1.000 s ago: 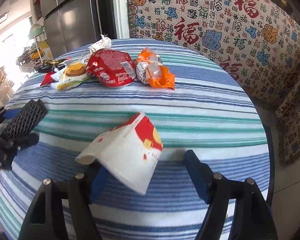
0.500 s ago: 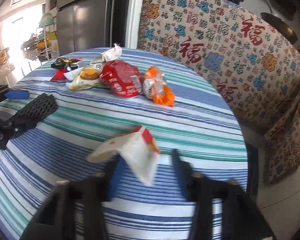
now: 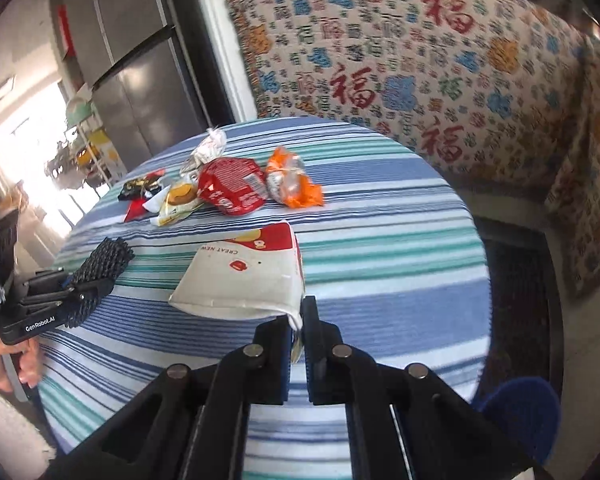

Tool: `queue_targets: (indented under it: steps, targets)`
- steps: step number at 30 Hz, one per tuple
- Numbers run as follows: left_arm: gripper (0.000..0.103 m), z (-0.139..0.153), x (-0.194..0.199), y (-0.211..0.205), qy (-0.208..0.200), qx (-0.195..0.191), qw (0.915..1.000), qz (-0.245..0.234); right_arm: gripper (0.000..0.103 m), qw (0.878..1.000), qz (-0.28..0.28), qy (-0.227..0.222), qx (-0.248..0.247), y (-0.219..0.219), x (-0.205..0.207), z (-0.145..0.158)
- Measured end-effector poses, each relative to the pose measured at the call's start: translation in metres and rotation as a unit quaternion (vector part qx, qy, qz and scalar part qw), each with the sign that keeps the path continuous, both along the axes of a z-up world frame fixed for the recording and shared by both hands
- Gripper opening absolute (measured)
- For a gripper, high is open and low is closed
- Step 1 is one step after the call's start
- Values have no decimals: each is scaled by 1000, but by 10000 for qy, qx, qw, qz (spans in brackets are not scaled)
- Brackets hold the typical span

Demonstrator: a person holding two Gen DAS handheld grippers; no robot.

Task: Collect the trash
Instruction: 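Carry mesh sleeve and paper bag to the wastebasket and open both tools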

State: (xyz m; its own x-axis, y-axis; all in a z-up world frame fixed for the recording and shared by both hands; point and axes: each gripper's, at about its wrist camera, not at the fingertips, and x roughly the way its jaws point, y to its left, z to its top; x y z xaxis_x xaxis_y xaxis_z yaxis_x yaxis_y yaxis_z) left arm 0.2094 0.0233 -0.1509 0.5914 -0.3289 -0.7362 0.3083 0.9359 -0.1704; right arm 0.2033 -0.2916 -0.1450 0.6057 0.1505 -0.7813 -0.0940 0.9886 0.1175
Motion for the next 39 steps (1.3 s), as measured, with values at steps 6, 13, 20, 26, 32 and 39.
queue_targets:
  steps: [6,13,20,26,32,39]
  targets:
    - [16,31,-25,-65,-237,-154,9975,-645,5,9974,-710,-29,143,-79,-51,20]
    - [16,65,-51,-207,-309,-470,9787,-1973,6,9787,-1994,247,-418,-186,-128,7]
    - [16,48,-66,-342,-177,-521,9581,-2811,6,9625,-2602,649,-415,-248,-162,-21]
    - [17,14,-59,-408,53,-552,9494,-3090,6,9545,-2873,757,-261,-286,-178,-32]
    - [19,-20,-47,-451,249,-394,9456,-3220,6,9487,-3016,943,-79,-310,-183,-46]
    - [20,-57,-28,-477,509,-270,9461,-3189,9,9460,-3018,1184,-58,-320,-178,-62]
